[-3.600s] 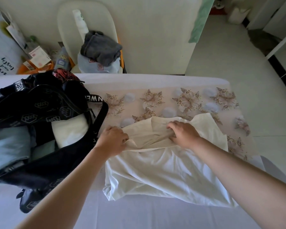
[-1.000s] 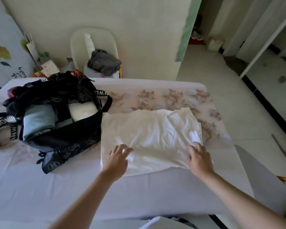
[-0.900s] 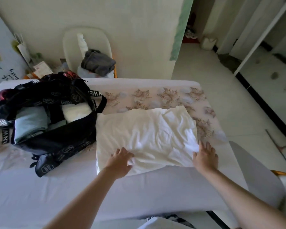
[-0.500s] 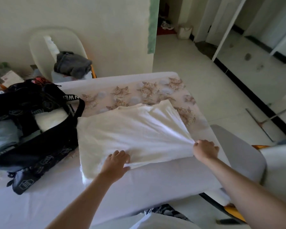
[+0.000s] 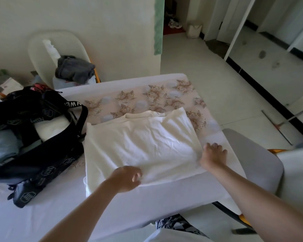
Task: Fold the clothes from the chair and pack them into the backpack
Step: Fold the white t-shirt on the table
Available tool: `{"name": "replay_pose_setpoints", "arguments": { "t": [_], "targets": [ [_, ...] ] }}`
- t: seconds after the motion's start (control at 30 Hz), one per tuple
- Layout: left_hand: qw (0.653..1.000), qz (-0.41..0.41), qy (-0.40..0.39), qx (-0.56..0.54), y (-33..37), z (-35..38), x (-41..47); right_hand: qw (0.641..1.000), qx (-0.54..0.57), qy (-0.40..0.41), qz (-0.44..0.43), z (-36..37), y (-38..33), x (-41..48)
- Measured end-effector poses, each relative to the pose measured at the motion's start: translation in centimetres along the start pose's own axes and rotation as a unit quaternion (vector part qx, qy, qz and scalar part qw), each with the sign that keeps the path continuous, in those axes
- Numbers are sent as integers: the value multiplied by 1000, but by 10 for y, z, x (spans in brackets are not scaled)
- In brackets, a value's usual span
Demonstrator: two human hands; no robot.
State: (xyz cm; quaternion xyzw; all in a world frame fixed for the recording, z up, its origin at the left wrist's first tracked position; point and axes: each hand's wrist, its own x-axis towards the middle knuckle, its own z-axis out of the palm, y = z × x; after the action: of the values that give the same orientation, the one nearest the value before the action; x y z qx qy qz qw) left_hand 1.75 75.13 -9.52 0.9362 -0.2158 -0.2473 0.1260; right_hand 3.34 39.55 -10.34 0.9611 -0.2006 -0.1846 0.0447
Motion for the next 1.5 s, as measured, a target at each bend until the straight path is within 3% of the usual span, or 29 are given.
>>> {"name": "replay_pose_setpoints", "arguments": {
  "t": [0.13,0.17,0.23,0.3,0.37,0.43,0.5,0.57,0.67,0.77,0.83,0.93,1.1,1.23,1.37,1.5],
  "targets": [
    [986,37,165,-12,6,-10,46,969,59,109,-212,-14,-17,14],
    [984,50,173,3,9,-14,57,956,68,105,-265,-16,-22,20],
    [991,54,114,40,12,-22,80,940,63,74,-327,-15,-34,31],
    [997,3,10,83,6,-26,106,947,62,21,-314,-9,-38,48],
    [990,-80,-39,105,-4,-30,124,958,53,-20,-280,-3,-34,59],
    [981,-138,-26,137,-12,-35,143,959,32,-10,-282,3,-27,66],
    [975,-135,30,175,-7,-45,164,954,32,17,-297,7,-23,65],
    [978,-63,83,180,14,-56,191,952,54,31,-301,13,-24,66],
    [970,124,96,183,61,-68,235,951,100,48,-288,18,-23,73],
    [912,293,78,275,104,-65,282,949,89,77,-294,23,-18,79],
    [875,338,56,341,123,-60,303,943,101,97,-301,21,-14,80],
    [878,337,1,340,130,-62,314,946,155,116,-260,20,-7,77],
    [878,323,54,349,123,-83,303,956,186,122,-192,23,-12,72],
    [863,347,156,333,97,-109,266,965,141,126,-181,-5,-22,64],
    [867,313,246,300,57,-125,221,974,123,-59,-182,-46,-40,42],
    [868,254,328,273,10,-137,171,960,145,-99,-217,-89,-78,10]
  ]
}}
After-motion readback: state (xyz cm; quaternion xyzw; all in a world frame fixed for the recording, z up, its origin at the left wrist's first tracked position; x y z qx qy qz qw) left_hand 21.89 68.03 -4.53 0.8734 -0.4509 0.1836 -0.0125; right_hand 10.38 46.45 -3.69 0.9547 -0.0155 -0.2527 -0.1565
